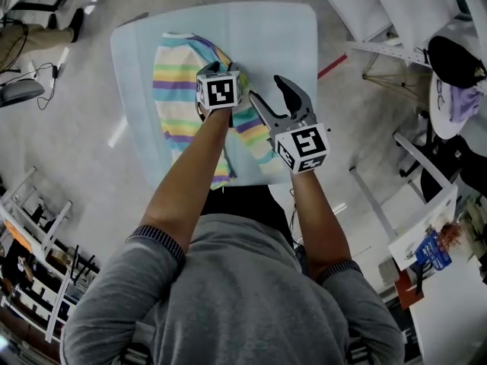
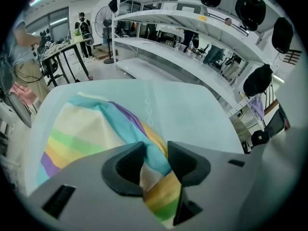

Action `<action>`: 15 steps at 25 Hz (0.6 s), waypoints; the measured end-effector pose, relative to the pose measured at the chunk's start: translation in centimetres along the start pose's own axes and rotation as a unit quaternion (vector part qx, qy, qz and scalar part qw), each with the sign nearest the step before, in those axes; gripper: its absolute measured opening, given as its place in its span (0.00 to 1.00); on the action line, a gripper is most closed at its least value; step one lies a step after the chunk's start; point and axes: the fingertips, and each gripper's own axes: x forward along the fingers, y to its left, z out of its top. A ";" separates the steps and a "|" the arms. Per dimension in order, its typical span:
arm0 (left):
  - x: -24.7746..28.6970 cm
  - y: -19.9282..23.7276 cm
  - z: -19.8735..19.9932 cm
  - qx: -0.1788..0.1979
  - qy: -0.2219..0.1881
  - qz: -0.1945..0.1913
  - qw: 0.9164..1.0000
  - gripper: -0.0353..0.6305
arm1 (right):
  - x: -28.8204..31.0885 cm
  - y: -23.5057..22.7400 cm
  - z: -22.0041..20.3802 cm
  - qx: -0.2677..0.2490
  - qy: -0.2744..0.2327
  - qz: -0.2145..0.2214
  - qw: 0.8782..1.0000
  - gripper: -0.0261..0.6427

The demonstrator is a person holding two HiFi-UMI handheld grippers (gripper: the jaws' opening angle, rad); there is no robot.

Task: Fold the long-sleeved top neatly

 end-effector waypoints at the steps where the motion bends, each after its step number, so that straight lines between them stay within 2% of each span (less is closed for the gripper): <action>1: 0.0 0.3 0.1 0.000 -0.003 0.005 1.000 0.29 | 0.0 -0.1 -0.1 0.001 0.000 0.000 1.000 0.45; 3: -0.3 0.6 0.3 -0.001 -0.008 0.009 1.000 0.20 | 0.0 -0.3 -0.2 0.003 -0.001 -0.001 1.000 0.45; 7: -2.1 0.9 0.7 -0.013 -0.021 -0.003 1.000 0.12 | -0.1 -0.5 0.0 0.003 -0.004 -0.004 1.000 0.45; 15: -8.3 3.4 1.3 -0.022 -0.049 -0.019 0.998 0.11 | 0.7 0.4 0.6 -0.009 -0.002 0.007 1.000 0.45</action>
